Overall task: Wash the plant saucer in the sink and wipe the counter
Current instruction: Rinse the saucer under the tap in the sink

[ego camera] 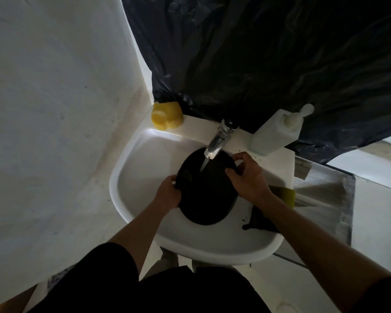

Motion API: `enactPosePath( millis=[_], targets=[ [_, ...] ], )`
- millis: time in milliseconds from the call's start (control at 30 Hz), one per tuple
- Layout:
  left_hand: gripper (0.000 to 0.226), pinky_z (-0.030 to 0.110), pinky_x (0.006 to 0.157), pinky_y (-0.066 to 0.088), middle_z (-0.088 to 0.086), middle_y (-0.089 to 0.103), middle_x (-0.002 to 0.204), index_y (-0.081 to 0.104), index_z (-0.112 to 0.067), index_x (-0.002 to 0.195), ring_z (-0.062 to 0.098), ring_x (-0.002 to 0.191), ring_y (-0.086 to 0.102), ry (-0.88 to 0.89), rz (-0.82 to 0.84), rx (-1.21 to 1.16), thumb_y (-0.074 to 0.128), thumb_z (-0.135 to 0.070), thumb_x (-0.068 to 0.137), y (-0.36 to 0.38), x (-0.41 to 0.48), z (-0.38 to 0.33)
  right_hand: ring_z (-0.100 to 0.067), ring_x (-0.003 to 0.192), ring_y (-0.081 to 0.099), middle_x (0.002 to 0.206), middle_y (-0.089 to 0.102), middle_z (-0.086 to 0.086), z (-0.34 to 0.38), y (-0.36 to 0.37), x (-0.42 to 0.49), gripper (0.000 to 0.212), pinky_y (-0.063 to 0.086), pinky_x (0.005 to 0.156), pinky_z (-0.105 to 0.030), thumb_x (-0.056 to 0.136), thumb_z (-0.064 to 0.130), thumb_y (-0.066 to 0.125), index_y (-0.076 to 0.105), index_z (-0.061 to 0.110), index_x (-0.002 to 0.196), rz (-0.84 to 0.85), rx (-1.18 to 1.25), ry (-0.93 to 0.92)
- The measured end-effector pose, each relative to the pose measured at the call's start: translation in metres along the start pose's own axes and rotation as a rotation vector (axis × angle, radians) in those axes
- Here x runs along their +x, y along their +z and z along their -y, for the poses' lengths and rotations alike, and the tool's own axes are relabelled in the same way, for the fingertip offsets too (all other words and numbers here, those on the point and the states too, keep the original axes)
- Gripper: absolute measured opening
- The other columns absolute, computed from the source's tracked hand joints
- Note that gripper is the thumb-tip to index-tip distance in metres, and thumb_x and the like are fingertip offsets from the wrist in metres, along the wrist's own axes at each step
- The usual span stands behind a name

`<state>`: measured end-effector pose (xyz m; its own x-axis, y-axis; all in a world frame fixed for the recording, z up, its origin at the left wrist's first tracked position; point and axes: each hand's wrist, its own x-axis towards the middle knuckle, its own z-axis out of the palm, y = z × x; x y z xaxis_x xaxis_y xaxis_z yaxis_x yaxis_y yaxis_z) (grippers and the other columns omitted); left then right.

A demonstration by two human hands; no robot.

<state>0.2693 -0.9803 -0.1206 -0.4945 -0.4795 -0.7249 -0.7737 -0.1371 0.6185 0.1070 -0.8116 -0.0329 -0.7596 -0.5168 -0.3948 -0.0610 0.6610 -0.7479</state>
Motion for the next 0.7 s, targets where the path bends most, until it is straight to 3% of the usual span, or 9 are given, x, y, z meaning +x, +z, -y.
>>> enactPosePath(
  millis=[233,367,500,567,700],
  targets=[
    [0.034,0.057,0.097,0.056,0.018,0.068,0.126,0.063,-0.016,0.128,0.040,0.111,0.067,-0.020,-0.027,-0.011,0.061,-0.006,0.095,0.000,-0.002,0.002,-0.019,0.063,0.070,0.082,0.068,-0.007,-0.001,-0.001,0.001,0.023,0.058,0.049,-0.030,0.097,0.018,0.063,0.053,0.022,0.118,0.009,-0.028,0.014],
    [0.039,0.053,0.096,0.057,0.015,0.065,0.125,0.056,-0.012,0.135,0.036,0.110,0.066,-0.088,-0.098,-0.089,0.063,-0.018,0.097,-0.011,-0.004,0.000,-0.023,0.070,0.070,0.084,0.068,-0.007,-0.014,0.002,0.006,0.023,0.063,0.062,-0.044,0.100,0.018,0.058,0.052,0.022,0.122,0.032,-0.079,0.059],
    [0.029,0.044,0.086,0.058,0.010,0.062,0.111,0.052,-0.011,0.125,0.029,0.099,0.065,-0.074,-0.148,-0.177,0.063,-0.020,0.100,-0.023,-0.016,-0.010,-0.008,0.072,0.060,0.096,0.063,-0.004,-0.028,0.014,0.011,0.023,0.059,0.066,-0.036,0.101,0.016,0.055,0.052,0.017,0.124,0.041,-0.123,0.087],
    [0.023,0.038,0.075,0.055,0.008,0.060,0.104,0.048,-0.014,0.121,0.023,0.088,0.063,-0.052,-0.157,-0.204,0.060,-0.019,0.102,-0.029,-0.021,-0.012,-0.005,0.072,0.057,0.097,0.061,-0.004,-0.032,0.022,0.013,0.024,0.053,0.060,-0.027,0.101,0.017,0.055,0.052,0.017,0.125,0.052,-0.151,0.104],
    [0.020,0.042,0.076,0.055,0.011,0.063,0.104,0.044,-0.017,0.121,0.026,0.088,0.065,-0.008,-0.177,-0.180,0.054,-0.018,0.103,-0.042,-0.033,-0.016,-0.006,0.064,0.056,0.084,0.059,0.000,-0.034,0.037,0.019,0.022,0.042,0.044,-0.015,0.102,0.022,0.055,0.052,0.019,0.124,0.115,-0.184,0.139]
  ],
)
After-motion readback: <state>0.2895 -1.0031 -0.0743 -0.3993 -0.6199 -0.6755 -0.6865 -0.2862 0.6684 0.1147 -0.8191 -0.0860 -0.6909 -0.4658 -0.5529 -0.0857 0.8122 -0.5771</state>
